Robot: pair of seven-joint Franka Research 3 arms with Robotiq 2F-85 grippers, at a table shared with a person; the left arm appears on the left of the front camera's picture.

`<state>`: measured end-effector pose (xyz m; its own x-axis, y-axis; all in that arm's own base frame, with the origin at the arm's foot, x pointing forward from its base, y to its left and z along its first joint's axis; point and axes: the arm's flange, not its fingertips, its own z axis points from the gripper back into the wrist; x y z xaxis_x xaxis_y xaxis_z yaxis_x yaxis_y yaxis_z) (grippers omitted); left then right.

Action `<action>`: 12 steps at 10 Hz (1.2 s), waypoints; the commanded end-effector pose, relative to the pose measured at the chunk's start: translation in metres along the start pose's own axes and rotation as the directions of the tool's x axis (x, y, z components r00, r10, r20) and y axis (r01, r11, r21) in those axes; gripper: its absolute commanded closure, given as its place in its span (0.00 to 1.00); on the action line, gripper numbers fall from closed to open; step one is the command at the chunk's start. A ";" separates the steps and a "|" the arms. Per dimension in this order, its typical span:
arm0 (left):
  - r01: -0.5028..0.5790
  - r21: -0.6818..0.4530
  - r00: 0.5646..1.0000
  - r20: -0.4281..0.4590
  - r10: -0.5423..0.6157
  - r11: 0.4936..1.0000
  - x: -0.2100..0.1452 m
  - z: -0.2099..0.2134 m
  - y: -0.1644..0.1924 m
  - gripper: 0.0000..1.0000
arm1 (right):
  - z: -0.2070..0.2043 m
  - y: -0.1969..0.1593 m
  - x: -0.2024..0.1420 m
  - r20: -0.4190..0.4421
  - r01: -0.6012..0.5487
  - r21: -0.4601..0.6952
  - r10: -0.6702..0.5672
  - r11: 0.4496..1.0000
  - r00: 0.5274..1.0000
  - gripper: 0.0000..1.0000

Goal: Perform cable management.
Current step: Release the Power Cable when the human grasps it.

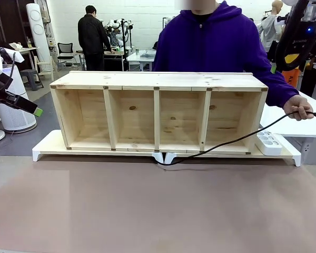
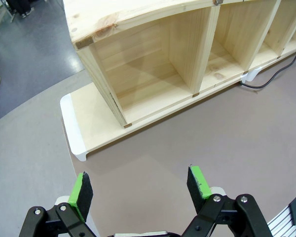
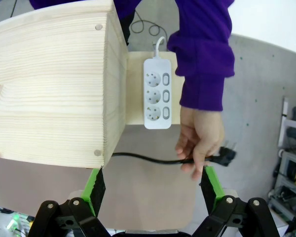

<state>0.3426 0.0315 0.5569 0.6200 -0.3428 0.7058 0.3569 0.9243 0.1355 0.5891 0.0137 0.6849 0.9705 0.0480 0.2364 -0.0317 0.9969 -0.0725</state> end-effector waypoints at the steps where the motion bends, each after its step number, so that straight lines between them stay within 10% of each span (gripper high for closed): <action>1: -0.008 -0.002 1.000 0.007 0.008 1.000 -0.001 -0.001 0.000 0.00 | -0.001 0.000 -0.001 -0.009 0.003 0.000 -0.003 1.000 1.000 0.00; 12: -0.008 -0.002 1.000 0.007 0.008 1.000 -0.001 -0.001 0.000 0.00 | -0.001 0.000 -0.001 -0.009 0.003 0.000 -0.003 1.000 1.000 0.00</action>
<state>0.3426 0.0315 0.5569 0.6200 -0.3428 0.7058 0.3568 0.9243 0.1355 0.5891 0.0137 0.6849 0.9705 0.0480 0.2364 -0.0317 0.9969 -0.0725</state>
